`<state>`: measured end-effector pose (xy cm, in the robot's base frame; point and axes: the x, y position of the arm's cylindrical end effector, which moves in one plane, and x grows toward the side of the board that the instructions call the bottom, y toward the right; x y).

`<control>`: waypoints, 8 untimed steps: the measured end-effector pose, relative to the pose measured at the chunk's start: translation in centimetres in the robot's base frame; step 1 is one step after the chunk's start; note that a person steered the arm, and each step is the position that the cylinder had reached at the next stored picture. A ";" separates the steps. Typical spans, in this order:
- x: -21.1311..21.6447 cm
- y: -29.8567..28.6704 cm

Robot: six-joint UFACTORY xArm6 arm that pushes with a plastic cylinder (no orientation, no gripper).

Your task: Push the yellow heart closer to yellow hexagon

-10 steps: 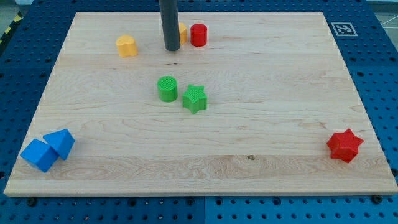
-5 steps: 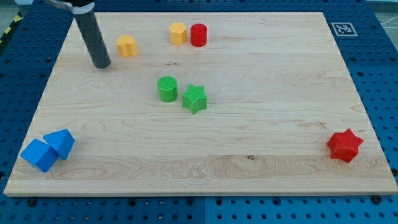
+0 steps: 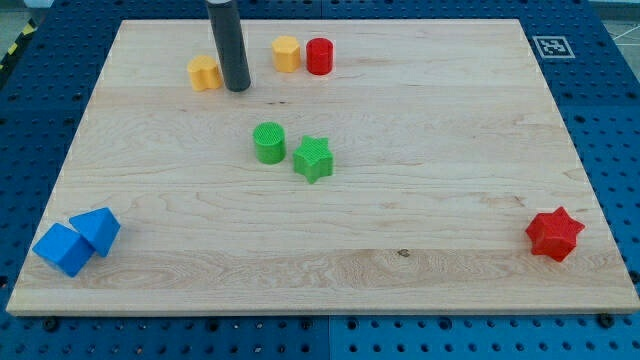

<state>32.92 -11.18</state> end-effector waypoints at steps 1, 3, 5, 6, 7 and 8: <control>0.7 -2.7; 1.8 -10.5; -1.5 -9.9; -0.8 -9.9; -0.7 -6.5; -0.7 -1.5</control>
<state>32.20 -12.71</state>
